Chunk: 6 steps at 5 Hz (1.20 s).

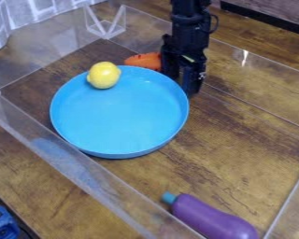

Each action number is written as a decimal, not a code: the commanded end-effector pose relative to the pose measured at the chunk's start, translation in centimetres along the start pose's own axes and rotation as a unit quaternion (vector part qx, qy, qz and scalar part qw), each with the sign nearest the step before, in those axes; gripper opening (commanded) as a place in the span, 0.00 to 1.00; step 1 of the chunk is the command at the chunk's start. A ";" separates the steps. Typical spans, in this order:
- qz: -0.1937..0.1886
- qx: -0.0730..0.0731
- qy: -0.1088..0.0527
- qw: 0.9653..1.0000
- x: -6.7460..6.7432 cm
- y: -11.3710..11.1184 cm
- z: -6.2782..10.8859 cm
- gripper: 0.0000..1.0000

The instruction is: Remove the carrot from the blue tray and put it on the table

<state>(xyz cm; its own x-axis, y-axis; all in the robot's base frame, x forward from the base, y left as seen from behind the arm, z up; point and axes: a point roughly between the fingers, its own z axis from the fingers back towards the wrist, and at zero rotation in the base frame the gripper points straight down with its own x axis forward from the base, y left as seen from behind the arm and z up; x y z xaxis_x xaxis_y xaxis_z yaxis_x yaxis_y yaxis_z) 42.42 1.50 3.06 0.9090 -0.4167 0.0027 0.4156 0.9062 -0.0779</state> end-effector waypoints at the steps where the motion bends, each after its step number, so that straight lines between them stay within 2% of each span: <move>1: -0.009 0.026 -0.047 0.999 0.9 0.7 4.2 1.00; 4: -0.014 0.027 -0.036 0.999 -0.6 3.6 4.2 1.00; 6: -0.013 0.033 -0.038 0.999 -0.4 4.1 3.8 1.00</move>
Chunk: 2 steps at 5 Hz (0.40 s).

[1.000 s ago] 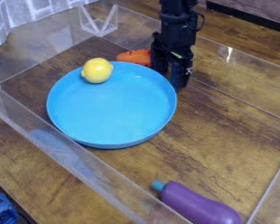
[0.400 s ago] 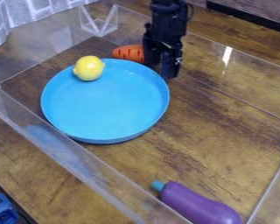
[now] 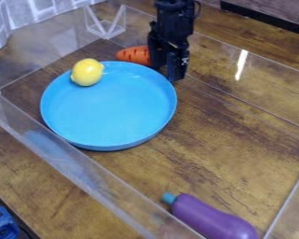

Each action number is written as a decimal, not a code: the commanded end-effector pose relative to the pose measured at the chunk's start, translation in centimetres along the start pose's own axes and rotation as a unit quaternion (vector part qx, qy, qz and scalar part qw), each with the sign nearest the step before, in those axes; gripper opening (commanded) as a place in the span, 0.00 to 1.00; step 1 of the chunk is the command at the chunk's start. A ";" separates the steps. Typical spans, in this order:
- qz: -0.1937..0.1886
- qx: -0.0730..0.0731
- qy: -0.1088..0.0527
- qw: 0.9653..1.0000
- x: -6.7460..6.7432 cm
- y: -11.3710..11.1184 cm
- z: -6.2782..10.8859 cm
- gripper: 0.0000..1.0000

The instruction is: Remove the carrot from the blue tray and put it on the table

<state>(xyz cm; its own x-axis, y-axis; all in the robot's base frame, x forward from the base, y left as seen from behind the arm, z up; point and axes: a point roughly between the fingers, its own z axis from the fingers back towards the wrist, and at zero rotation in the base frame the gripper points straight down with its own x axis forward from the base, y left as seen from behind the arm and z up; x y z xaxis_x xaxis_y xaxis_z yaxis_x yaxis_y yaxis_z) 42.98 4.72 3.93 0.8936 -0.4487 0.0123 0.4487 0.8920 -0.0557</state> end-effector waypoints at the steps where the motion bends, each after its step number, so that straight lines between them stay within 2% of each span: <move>1: 0.006 0.025 -0.035 0.999 0.6 1.2 2.5 1.00; 2: 0.007 0.027 -0.036 0.999 0.7 1.4 2.4 1.00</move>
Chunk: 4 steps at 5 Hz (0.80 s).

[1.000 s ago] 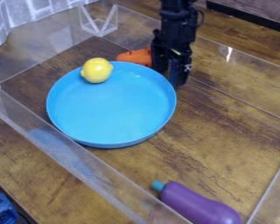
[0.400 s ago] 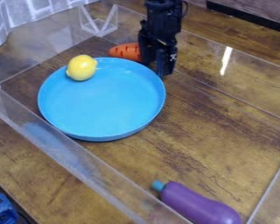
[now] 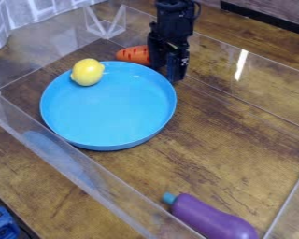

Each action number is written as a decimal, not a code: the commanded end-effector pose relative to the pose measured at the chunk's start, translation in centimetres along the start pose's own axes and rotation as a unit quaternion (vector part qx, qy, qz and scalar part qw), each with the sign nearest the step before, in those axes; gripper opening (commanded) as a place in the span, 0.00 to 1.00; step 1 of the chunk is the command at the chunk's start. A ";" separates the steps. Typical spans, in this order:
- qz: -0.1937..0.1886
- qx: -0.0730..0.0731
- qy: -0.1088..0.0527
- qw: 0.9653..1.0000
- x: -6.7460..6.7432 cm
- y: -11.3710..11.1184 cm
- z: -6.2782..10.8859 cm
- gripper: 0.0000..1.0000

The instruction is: Remove the carrot from the blue tray and put it on the table

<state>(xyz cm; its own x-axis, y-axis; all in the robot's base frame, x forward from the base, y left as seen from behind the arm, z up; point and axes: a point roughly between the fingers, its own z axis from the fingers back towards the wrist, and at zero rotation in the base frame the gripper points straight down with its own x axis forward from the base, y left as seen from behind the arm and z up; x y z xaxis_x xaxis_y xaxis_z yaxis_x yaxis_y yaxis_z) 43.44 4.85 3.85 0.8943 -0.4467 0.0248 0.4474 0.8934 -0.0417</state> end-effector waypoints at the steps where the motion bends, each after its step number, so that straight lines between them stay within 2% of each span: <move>1: 0.007 0.023 -0.031 0.999 0.6 1.3 2.2 1.00; 4: 0.008 0.030 -0.037 0.999 1.2 1.5 1.6 1.00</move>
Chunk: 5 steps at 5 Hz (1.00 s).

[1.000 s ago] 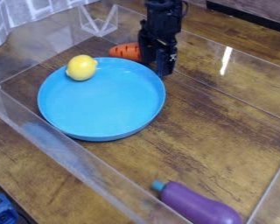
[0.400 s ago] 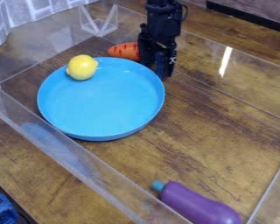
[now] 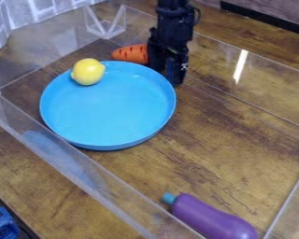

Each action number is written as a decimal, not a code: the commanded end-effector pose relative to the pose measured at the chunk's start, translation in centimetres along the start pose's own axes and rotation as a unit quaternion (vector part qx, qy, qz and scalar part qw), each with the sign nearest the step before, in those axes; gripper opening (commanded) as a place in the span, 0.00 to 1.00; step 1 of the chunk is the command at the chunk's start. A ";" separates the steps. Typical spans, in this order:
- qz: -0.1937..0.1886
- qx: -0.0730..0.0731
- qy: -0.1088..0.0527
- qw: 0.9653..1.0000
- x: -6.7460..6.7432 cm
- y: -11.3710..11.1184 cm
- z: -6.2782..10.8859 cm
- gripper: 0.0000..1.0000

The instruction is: Remove the carrot from the blue tray and put it on the table

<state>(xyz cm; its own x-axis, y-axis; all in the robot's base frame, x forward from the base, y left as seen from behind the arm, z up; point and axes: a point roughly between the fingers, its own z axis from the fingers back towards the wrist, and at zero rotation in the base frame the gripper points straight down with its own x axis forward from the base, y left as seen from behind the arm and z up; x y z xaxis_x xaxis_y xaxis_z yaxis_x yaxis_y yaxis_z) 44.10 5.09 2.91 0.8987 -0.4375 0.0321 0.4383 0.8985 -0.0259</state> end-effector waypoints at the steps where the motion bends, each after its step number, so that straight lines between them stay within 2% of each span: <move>1: 0.004 0.024 -0.035 0.999 0.9 0.9 2.3 1.00; 5: 0.006 0.031 -0.043 0.999 0.5 0.1 1.4 1.00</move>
<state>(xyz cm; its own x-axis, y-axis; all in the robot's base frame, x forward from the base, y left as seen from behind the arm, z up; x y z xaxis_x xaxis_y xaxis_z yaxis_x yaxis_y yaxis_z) 44.13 5.16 2.26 0.9048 -0.4191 0.0749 0.4195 0.9077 0.0108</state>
